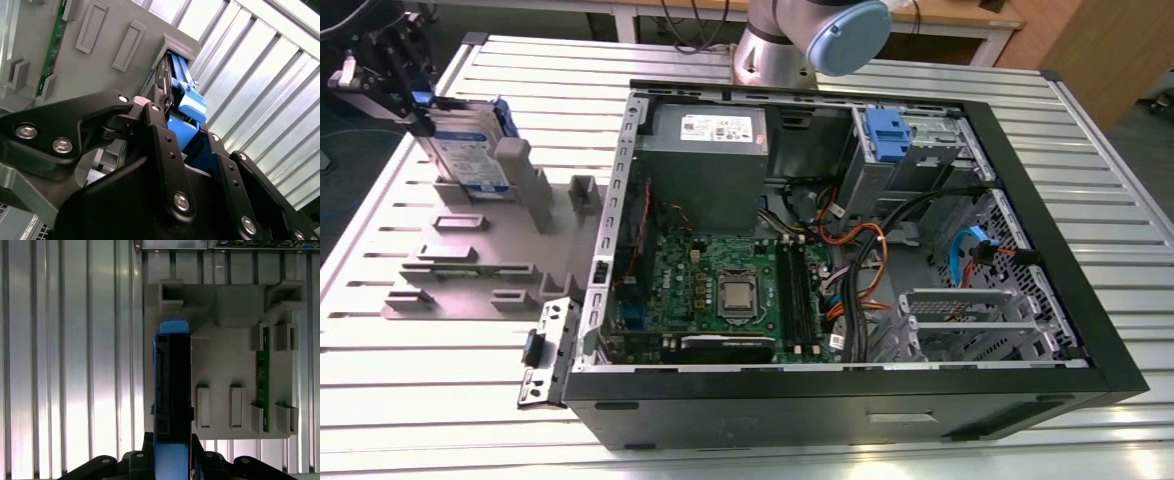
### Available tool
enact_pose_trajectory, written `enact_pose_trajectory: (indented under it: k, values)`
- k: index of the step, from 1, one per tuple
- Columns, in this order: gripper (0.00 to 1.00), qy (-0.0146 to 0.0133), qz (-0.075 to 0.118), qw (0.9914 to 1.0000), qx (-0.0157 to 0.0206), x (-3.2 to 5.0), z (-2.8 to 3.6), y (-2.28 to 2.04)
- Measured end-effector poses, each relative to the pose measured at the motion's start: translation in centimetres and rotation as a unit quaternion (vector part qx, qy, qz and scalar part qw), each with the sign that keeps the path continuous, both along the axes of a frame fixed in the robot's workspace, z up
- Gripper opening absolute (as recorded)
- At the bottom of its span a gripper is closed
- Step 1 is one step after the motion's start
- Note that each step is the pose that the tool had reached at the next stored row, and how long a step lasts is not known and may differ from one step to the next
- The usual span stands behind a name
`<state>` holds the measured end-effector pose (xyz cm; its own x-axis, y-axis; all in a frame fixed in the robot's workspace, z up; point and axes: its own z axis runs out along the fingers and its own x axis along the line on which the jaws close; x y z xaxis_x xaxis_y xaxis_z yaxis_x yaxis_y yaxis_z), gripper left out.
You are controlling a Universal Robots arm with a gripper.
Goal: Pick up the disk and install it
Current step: 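Pick up the disk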
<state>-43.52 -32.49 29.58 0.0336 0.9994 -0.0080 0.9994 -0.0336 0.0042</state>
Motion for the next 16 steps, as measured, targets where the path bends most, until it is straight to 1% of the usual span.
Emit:
enact_pose_trajectory:
  k: [3, 9, 10, 14, 15, 16]
  values:
    - [0.36, -0.0001, 0.0, 1.0, -0.002, 0.0, 0.27, 0.0]
    - [0.36, 0.0, 0.0, 0.99997, -0.0077, 0.0, 0.76, 0.0]
    - [0.36, 0.0, 0.0, 0.99997, -0.0081, 0.0, 0.8, 0.0]
    - [0.36, -0.0001, 0.0, 0.99997, -0.0078, 0.0, 0.82, 0.0]
    - [0.36, 0.0001, 0.0, 0.99998, -0.0062, -0.01, 0.84, 0.0]
    - [0.36, 0.0002, 0.0, 1.0, -0.0029, -0.01, 0.85, 0.0]
